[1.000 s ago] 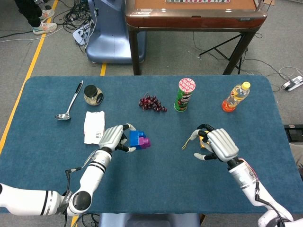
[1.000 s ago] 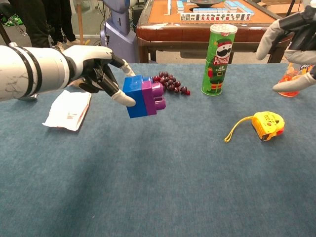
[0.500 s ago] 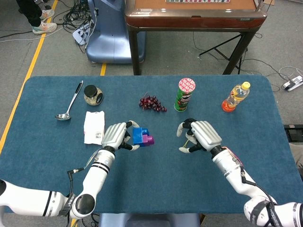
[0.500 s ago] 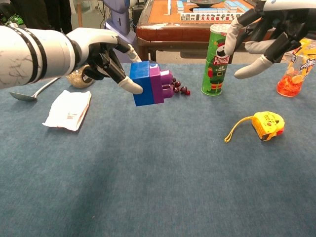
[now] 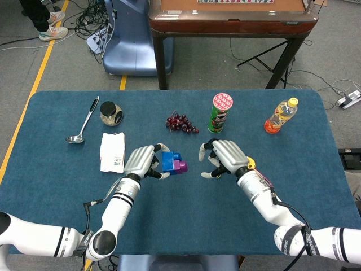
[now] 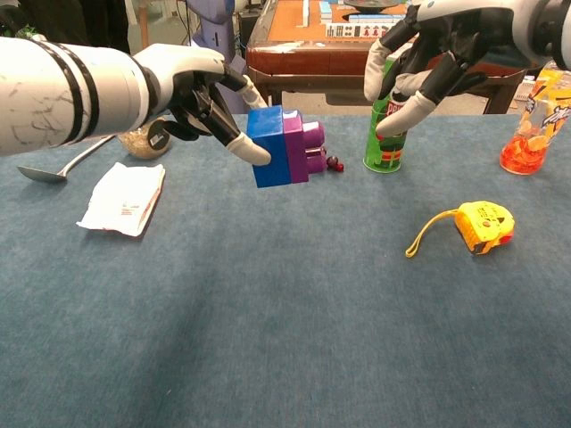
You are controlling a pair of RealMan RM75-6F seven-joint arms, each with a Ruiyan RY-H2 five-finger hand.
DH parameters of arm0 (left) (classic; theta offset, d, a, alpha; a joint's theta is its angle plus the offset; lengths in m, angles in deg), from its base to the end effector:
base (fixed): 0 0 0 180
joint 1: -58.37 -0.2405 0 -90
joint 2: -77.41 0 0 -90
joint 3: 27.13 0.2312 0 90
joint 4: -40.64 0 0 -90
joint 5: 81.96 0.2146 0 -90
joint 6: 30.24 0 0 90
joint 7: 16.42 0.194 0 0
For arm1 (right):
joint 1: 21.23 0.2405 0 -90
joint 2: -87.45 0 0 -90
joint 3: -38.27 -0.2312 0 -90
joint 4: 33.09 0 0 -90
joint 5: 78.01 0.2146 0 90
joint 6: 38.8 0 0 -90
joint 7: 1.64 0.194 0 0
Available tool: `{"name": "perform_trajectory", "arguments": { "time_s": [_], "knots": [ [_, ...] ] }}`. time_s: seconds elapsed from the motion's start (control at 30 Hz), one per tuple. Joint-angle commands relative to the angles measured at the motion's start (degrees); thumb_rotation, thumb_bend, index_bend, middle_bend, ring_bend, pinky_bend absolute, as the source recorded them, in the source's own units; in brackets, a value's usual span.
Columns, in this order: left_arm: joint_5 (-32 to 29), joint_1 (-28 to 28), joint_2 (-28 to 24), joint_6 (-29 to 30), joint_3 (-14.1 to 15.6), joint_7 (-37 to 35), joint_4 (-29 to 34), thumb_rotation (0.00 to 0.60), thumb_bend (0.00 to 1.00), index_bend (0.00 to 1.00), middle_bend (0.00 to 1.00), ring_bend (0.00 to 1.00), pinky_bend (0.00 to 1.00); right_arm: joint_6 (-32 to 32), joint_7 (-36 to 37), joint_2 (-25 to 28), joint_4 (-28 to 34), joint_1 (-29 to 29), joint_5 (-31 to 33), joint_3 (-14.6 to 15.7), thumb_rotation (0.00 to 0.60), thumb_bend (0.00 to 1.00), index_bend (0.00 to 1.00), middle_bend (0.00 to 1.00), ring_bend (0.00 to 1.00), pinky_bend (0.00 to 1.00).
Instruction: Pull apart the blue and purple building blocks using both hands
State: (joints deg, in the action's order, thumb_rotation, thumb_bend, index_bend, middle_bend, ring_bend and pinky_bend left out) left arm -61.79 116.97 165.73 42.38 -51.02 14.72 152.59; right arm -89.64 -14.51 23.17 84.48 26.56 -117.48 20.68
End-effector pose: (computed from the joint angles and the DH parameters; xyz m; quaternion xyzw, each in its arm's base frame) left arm 0.0043 0.3519 -0.0155 -0.6146 -0.5698 -0.4073 0.3628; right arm -0.0509 -0.3504 0.0410 0.6677 -0.5429 0.4038 0.3106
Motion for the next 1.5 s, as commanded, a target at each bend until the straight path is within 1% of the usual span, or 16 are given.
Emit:
{"name": "perform_trajectory", "arguments": {
  "time_s": [0.03, 0.27, 0.4, 1.23, 1.5],
  "knots": [
    [0.1, -0.02, 0.1, 0.02, -0.06, -0.25, -0.13, 0.6, 0.48, 0.57, 1.0, 1.0, 1.0, 0.16, -1.97, -0.37, -0.32, 2.85, 4.17, 0.55, 0.6, 0.04, 0.55, 1.0, 1.0, 1.0],
    [0.39, -0.16, -0.15, -0.04, -0.29, -0.86, 0.42, 0.6, 0.48, 0.57, 1.0, 1.0, 1.0, -0.52, -3.45, -1.35, -1.47, 5.86, 8.73, 1.42, 0.6, 0.05, 0.55, 1.0, 1.0, 1.0],
    [0.43, -0.05, -0.36, 0.1, -0.42, -0.81, 0.84, 0.6, 0.48, 0.57, 1.0, 1.0, 1.0, -0.43, -3.29, -1.9, -2.29, 6.9, 9.9, 1.58, 0.6, 0.05, 0.55, 1.0, 1.0, 1.0],
    [-0.15, 1.38, 1.07, 0.41, -0.39, -0.33, 0.37, 0.6, 0.48, 0.56, 1.0, 1.0, 1.0, -1.37, -2.2, -4.14, -3.89, 9.68, 10.43, 2.66, 0.6, 0.05, 0.55, 1.0, 1.0, 1.0],
    [-0.05, 1.73, 1.3, 0.68, -0.67, -0.15, 0.52, 0.6, 0.48, 0.56, 1.0, 1.0, 1.0, -1.17, -2.38, -4.7, -4.04, 10.37, 10.26, 3.13, 0.6, 0.0, 0.55, 1.0, 1.0, 1.0]
  ]
}}
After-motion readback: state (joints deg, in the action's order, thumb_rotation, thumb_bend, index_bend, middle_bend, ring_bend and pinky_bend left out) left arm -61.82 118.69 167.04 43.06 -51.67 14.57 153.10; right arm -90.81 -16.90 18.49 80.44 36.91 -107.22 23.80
